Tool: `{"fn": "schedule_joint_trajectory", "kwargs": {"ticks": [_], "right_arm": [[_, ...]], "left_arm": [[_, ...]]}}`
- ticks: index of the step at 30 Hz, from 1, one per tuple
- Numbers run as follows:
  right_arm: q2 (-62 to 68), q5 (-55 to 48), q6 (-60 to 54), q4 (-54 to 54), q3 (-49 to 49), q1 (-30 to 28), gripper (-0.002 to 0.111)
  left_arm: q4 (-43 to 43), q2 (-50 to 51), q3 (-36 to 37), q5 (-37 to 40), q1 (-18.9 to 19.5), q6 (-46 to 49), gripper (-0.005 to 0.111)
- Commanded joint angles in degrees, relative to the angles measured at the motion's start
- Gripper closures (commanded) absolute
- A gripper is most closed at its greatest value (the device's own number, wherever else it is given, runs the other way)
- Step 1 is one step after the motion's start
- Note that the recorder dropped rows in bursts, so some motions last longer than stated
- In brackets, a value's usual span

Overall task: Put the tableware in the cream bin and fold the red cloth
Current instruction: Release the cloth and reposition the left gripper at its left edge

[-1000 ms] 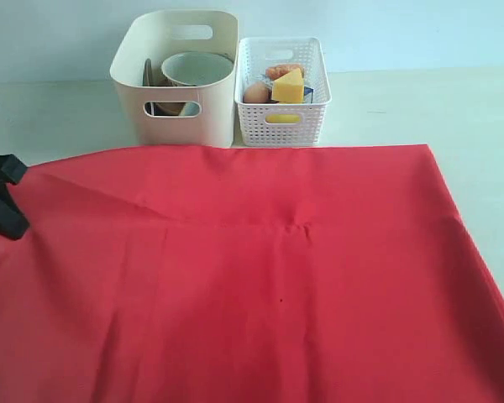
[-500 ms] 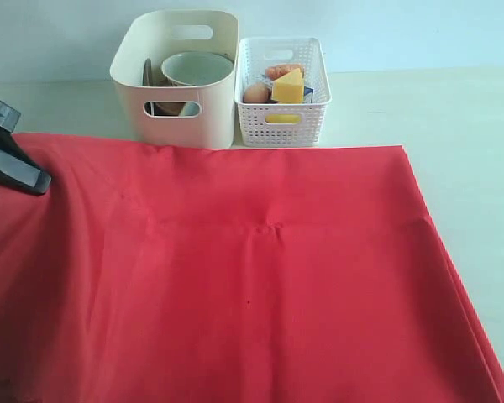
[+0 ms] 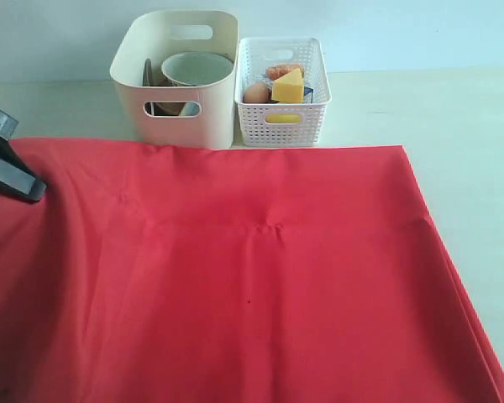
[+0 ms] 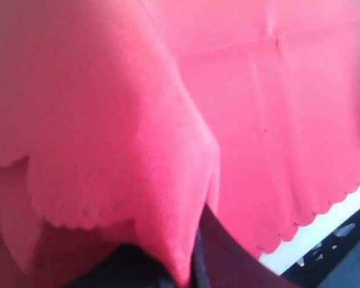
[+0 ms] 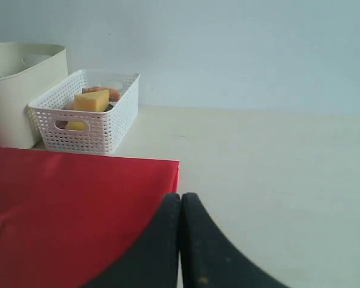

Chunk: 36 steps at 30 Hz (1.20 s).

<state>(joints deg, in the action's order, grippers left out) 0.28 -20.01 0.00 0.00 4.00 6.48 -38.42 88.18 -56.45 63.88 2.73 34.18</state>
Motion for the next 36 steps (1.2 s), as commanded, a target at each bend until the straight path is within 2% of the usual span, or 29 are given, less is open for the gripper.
{"fn": "schedule_joint_trajectory", "kwargs": {"ticks": [1,5,13,21,25,28,33,36], "right_arm": [[-0.28,0.43,0.00,0.00,0.43,-0.29,0.108],[-0.09,-0.94,0.00,0.00,2.22,-0.29,0.108],[0.99,-1.07,0.00,0.00,9.40,-0.29,0.108],[0.99,-0.68,0.00,0.00,11.93,-0.29,0.108],[0.99,-0.86,0.00,0.00,11.93,-0.29,0.108],[0.99,-0.86,0.00,0.00,11.93,-0.29,0.108],[0.99,-0.86,0.00,0.00,11.93,-0.29,0.108],[0.99,-0.86,0.00,0.00,11.93,-0.29,0.108]], "left_arm": [[6.67,-0.50,1.16,-2.88,0.16,-5.59,0.107],[13.64,0.23,3.31,-7.29,0.16,-11.34,0.107],[21.91,6.66,5.23,-10.40,0.16,-19.33,0.107],[36.67,13.47,5.20,-18.71,0.16,-34.99,0.107],[37.57,15.45,5.19,-23.87,0.16,-37.66,0.103],[37.57,16.10,5.19,-25.92,0.16,-37.64,0.087],[37.90,15.97,2.54,-24.15,0.16,-37.41,0.043],[38.42,15.25,0.01,-20.70,0.16,-37.41,0.030]]}}
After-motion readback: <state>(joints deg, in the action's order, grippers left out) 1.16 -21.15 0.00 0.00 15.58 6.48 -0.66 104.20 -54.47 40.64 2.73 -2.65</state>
